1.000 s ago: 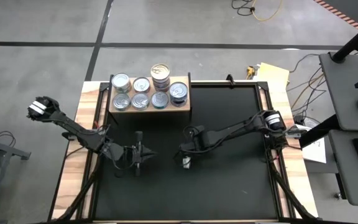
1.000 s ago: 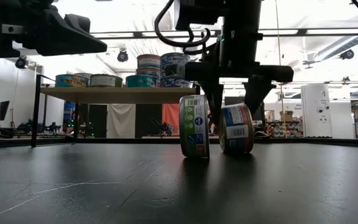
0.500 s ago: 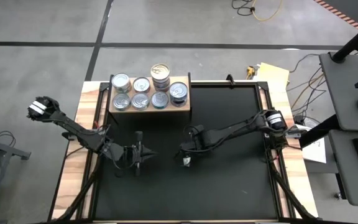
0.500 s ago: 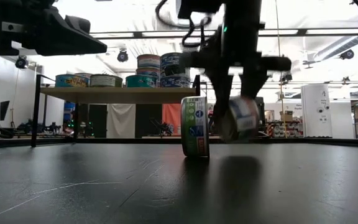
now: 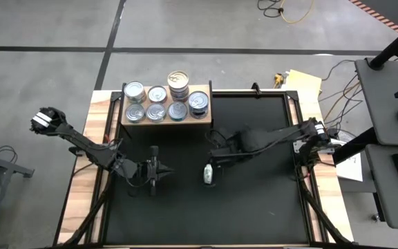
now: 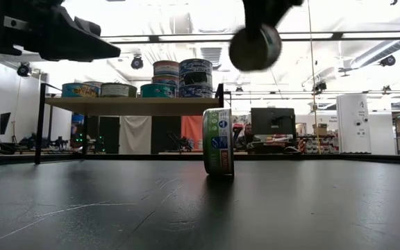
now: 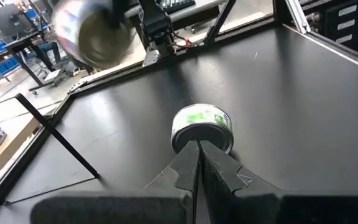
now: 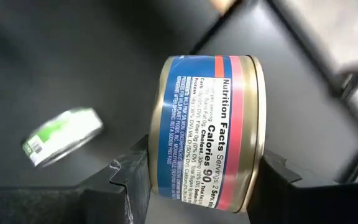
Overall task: Stack canned seafood by type on shelf
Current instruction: Stack the blue and pink tuna can on top of the other blue and pink tuna can on the shelf
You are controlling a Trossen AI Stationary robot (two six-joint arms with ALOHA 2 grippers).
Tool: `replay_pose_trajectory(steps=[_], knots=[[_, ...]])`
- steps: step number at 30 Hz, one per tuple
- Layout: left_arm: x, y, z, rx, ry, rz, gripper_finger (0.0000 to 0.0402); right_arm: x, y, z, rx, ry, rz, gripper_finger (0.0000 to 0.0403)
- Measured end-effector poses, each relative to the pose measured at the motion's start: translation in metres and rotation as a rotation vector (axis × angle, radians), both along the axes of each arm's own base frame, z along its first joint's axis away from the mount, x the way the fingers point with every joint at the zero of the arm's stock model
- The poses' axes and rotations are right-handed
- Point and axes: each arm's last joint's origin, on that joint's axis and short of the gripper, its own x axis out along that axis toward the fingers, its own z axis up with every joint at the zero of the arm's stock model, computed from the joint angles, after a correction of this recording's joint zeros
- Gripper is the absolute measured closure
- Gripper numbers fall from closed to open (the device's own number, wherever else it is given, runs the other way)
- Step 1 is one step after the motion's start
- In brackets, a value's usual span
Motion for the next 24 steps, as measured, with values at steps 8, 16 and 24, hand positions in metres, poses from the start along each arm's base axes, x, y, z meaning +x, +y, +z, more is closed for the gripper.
replay_pose_trajectory(steps=[8,16,24], knots=[[0.001,0.000,0.000,-0.046,-0.011,0.013,0.0401,-0.004,-0.007,0.064,-0.366,0.056,0.459,0.0220],[0.004,-0.002,-0.007,-0.033,0.022,0.015,0.0401,0.010,-0.036,0.105,-0.694,0.128,0.702,0.0220],[0.008,-0.004,-0.013,-0.034,0.026,0.018,0.0401,0.031,-0.099,0.116,-0.731,0.063,0.957,0.0220]])
